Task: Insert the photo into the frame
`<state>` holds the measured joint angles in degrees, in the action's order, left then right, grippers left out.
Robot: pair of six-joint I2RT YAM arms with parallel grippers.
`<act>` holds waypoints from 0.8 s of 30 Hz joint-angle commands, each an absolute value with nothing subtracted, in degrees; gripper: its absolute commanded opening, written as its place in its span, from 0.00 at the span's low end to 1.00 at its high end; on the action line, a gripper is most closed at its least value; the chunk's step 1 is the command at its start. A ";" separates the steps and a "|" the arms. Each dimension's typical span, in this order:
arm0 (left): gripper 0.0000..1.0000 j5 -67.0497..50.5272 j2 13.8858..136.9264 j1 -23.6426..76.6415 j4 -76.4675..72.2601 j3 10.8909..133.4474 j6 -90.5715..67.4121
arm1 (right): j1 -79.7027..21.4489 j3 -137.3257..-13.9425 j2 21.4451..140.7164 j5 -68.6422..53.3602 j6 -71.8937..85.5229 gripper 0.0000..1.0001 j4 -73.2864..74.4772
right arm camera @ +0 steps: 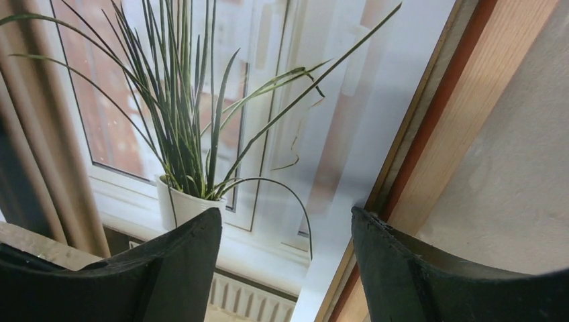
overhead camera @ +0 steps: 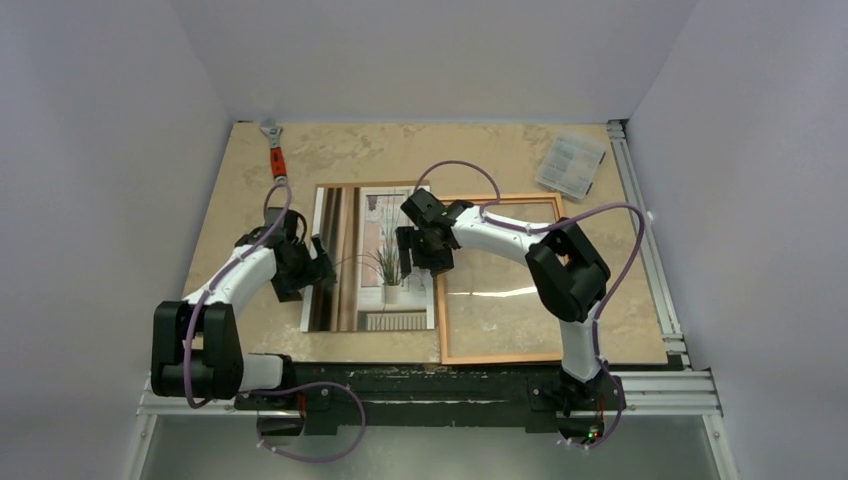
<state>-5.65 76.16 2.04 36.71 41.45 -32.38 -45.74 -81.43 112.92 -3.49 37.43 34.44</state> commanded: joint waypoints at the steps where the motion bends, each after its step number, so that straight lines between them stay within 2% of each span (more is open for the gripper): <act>1: 0.94 1.96 75.15 3.86 39.46 43.38 -33.11 | -46.06 -84.54 113.88 3.24 35.42 0.70 38.50; 5: 0.98 6.61 76.03 6.44 41.01 45.55 -33.87 | -46.10 -85.32 114.65 6.17 34.74 0.71 40.17; 9: 0.97 7.30 77.47 7.37 40.70 45.97 -34.02 | -46.10 -85.57 115.58 5.97 34.63 0.71 40.42; 13: 0.88 4.44 79.27 7.47 38.47 45.49 -33.63 | -46.05 -84.65 116.20 0.93 34.97 0.70 38.03; 17: 0.74 2.24 79.54 7.56 36.64 44.46 -33.53 | -46.06 -83.16 114.99 -4.04 35.71 0.70 34.58; 24: 0.68 -3.65 75.92 7.56 34.13 43.14 -33.51 | -46.05 -83.18 115.09 -6.11 35.95 0.70 33.86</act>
